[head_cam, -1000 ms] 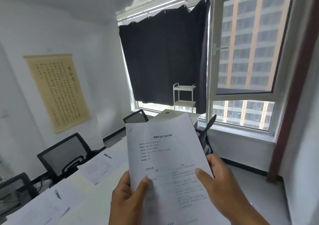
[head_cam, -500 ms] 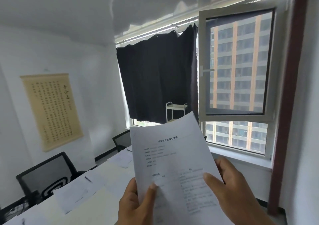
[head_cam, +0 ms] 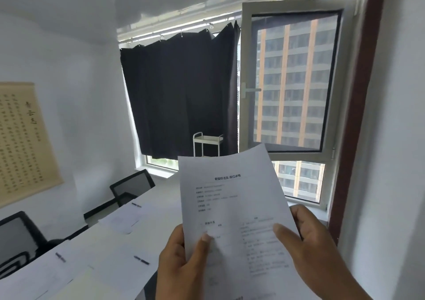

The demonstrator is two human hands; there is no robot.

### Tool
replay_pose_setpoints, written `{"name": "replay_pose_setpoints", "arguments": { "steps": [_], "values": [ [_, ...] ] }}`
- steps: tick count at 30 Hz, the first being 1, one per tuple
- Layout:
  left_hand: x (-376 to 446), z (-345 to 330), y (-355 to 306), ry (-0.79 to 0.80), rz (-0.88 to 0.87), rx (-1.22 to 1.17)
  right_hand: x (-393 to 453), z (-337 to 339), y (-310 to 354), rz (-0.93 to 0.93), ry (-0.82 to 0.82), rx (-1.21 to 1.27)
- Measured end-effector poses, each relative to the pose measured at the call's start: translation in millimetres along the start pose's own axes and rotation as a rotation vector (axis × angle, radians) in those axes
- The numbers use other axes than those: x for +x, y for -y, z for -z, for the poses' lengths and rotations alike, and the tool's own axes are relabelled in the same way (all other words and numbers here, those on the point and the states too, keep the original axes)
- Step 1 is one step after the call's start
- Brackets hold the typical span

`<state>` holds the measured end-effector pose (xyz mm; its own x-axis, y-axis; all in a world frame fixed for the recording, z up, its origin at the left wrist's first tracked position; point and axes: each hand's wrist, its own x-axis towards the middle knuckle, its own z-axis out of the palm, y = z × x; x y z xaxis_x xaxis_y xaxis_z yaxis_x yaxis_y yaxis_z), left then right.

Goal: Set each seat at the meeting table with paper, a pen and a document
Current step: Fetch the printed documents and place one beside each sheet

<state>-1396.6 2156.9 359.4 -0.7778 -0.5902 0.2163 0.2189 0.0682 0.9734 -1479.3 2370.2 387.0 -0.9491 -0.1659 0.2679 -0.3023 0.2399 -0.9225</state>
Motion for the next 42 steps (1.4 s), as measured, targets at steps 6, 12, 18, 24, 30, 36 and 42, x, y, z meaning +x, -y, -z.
{"name": "replay_pose_setpoints", "arguments": {
  "steps": [6, 12, 18, 24, 30, 36, 42],
  "values": [
    [39, -47, 14, 0.026, -0.013, 0.04, 55, 14, -31, -0.019, -0.008, 0.024],
    [88, -114, 37, -0.057, -0.018, 0.076, 148, 28, -82, -0.008, 0.046, 0.087],
    [138, -176, 46, -0.122, -0.018, 0.079, 234, 48, -109, 0.003, 0.103, 0.134],
    [188, -212, 56, -0.159, -0.04, 0.147, 303, 51, -125, 0.025, 0.145, 0.143],
    [259, -218, 94, -0.215, -0.067, 0.159, 379, 12, -148, 0.004, 0.207, 0.158],
    [348, -208, 160, -0.283, -0.007, 0.141, 463, -56, -178, 0.02, 0.272, 0.036],
    [397, -165, 254, -0.439, 0.216, 0.138, 516, -162, -232, -0.08, 0.499, -0.091]
  ]
}}
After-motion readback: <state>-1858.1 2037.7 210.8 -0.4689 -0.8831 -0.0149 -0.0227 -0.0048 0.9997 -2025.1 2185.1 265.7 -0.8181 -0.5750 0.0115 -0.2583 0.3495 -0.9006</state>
